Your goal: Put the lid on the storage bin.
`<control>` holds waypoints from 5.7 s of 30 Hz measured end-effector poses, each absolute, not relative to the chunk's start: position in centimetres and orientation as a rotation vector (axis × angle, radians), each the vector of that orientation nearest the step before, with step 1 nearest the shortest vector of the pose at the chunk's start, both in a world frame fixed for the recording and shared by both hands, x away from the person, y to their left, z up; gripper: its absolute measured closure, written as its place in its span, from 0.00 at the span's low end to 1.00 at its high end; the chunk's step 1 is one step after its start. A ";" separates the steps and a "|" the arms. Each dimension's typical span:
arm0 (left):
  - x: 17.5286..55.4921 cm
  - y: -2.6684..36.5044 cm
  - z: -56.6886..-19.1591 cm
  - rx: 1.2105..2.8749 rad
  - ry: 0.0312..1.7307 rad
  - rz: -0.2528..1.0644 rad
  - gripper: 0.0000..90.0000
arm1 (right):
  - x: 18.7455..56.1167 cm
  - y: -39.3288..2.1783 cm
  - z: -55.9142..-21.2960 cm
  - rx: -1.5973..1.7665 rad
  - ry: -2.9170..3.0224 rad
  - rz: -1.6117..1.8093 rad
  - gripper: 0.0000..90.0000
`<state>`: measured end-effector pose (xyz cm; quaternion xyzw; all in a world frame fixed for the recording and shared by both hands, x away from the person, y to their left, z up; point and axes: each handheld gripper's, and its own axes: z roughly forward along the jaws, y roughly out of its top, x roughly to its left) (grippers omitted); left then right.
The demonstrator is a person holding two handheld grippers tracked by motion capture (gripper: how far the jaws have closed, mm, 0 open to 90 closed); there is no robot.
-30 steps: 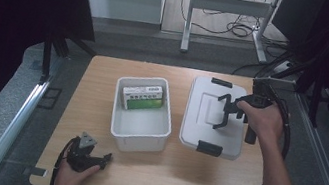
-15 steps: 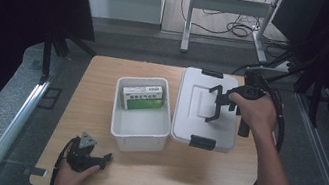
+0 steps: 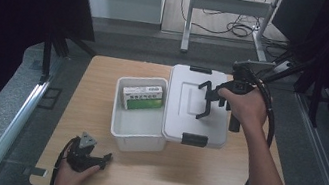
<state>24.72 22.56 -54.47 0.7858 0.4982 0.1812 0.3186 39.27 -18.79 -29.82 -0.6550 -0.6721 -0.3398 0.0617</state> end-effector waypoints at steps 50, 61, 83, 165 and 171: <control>24.7 22.6 -54.5 2.069 1.307 0.478 0.13 | 40.9 -9.8 -30.2 -1.819 -2.145 -0.951 0.94; 24.7 22.6 -54.5 2.069 1.306 0.478 0.13 | 41.3 -8.2 -30.4 -1.800 -2.151 -0.939 0.94; 24.8 22.6 -54.5 2.071 1.301 0.475 0.13 | 42.1 -4.7 -30.7 -1.776 -2.167 -0.897 0.94; 24.8 22.7 -54.5 2.078 1.291 0.469 0.13 | 38.4 -14.0 -35.4 -1.679 -2.106 -1.427 0.42; 24.8 22.7 -54.5 2.077 1.292 0.469 0.13 | 37.0 -16.4 -36.5 -1.676 -2.080 -1.492 0.40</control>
